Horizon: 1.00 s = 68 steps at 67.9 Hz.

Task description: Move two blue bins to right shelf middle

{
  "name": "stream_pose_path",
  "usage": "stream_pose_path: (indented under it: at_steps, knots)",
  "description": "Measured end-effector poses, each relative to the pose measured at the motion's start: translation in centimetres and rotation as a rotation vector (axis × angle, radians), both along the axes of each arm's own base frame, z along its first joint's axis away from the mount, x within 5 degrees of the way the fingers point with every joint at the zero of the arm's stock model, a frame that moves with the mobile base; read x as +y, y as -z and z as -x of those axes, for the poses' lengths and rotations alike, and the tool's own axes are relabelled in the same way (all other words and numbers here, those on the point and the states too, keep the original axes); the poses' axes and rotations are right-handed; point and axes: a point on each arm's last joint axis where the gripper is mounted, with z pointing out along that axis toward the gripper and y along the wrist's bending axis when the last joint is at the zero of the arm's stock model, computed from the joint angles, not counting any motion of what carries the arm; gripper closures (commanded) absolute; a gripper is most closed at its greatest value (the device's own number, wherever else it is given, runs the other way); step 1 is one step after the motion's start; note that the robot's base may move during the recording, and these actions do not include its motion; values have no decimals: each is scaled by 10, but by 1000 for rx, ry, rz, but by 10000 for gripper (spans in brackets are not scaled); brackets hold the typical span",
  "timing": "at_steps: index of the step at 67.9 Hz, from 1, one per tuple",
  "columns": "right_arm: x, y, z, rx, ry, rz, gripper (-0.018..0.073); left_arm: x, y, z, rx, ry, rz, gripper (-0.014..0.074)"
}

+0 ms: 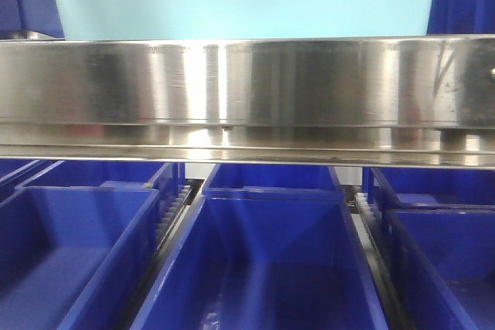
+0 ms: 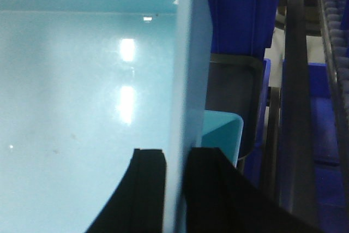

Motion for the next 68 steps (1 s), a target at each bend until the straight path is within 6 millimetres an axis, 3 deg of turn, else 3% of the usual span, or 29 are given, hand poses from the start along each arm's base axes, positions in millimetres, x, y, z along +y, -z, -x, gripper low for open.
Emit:
stream_pose_path:
  at_steps: [16,31,37,41,47,53,59,68]
  knots:
    - [-1,6,-1,37,4,35,712,-7,20,-12,78,8,-5,707]
    - [0,15,-4,95,5,62,694,-9,26,-13,121,10,-17,682]
    - [1,19,-6,123,5,73,567,-8,29,-13,144,8,-26,582]
    - [1,20,-6,134,3,72,433,-8,30,-12,152,8,-30,477]
    - [2,22,-5,151,0,69,190,-8,32,-12,163,11,-38,271]
    - [1,22,-5,157,0,71,15,-8,32,-12,169,11,-40,88]
    - [1,22,-5,161,0,73,-7,-8,33,-11,179,10,-45,-18]
    - [-1,16,2,149,0,68,2,-6,32,-8,190,7,-57,-3]
